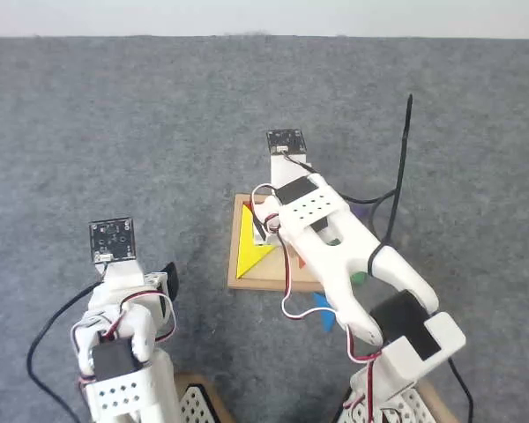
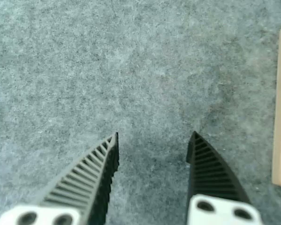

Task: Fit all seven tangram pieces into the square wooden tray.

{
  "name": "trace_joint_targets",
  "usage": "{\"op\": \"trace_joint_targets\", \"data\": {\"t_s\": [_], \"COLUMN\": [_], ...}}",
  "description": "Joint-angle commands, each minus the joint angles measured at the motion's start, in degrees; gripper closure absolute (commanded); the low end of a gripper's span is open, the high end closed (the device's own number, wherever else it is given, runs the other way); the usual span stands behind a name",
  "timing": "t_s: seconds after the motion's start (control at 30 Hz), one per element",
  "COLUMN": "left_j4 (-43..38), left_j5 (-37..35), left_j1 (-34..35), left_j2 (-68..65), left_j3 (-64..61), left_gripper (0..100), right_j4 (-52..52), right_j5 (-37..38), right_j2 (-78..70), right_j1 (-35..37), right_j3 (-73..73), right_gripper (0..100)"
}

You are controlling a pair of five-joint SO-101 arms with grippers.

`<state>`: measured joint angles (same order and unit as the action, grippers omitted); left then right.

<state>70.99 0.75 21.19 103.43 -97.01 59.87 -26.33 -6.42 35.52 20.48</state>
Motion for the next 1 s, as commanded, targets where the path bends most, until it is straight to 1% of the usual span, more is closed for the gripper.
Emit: {"op": "trace_joint_targets", "data": {"t_s": [0.0,0.07,0.2,0.27,0.37,0.4,0.47,0.53,0.63,0.67,0.73,0.77,0.83,0.9,0.97], "left_j4": [0.3,0.3,0.3,0.3,0.3,0.3,0.3,0.3,0.3,0.3,0.3,0.3,0.3,0.3,0.3], "left_j5": [0.3,0.3,0.3,0.3,0.3,0.3,0.3,0.3,0.3,0.3,0.3,0.3,0.3,0.3,0.3], "left_j1": [0.3,0.3,0.3,0.3,0.3,0.3,0.3,0.3,0.3,0.3,0.3,0.3,0.3,0.3,0.3], "left_j2": [1.1,1.1,1.1,1.1,1.1,1.1,1.1,1.1,1.1,1.1,1.1,1.1,1.1,1.1,1.1], "left_j3": [0.6,0.6,0.6,0.6,0.6,0.6,0.6,0.6,0.6,0.6,0.6,0.6,0.6,0.6,0.6], "left_gripper": [77,77,77,77,77,77,77,77,77,77,77,77,77,77,77], "right_j4": [-0.3,-0.5,-0.8,-0.5,-0.2,0.3,3.9,9.0,16.1,16.5,10.4,10.2,16.6,17.0,20.6], "right_j5": [-0.7,-0.7,-0.5,2.9,10.1,11.9,16.1,23.6,34.5,37.8,43.1,43.1,45.2,47.7,46.9], "right_j2": [0.4,0.4,0.5,1.0,3.4,4.8,8.9,14.4,21.3,22.9,22.9,22.5,22.0,21.4,22.4], "right_j1": [0.0,0.0,0.0,0.0,-3.1,-5.4,-10.9,-17.9,-27.1,-29.8,-36.5,-39.5,-41.4,-43.5,-44.0], "right_j3": [-3.3,-3.3,-3.5,-3.5,-3.3,-3.2,-3.5,-3.2,0.5,3.1,8.3,9.9,9.8,9.7,9.1], "right_gripper": [72.1,68.4,67.7,67.7,67.8,68.2,72.3,78.3,90.4,94.0,99.2,99.1,94.5,87.0,78.8]}}
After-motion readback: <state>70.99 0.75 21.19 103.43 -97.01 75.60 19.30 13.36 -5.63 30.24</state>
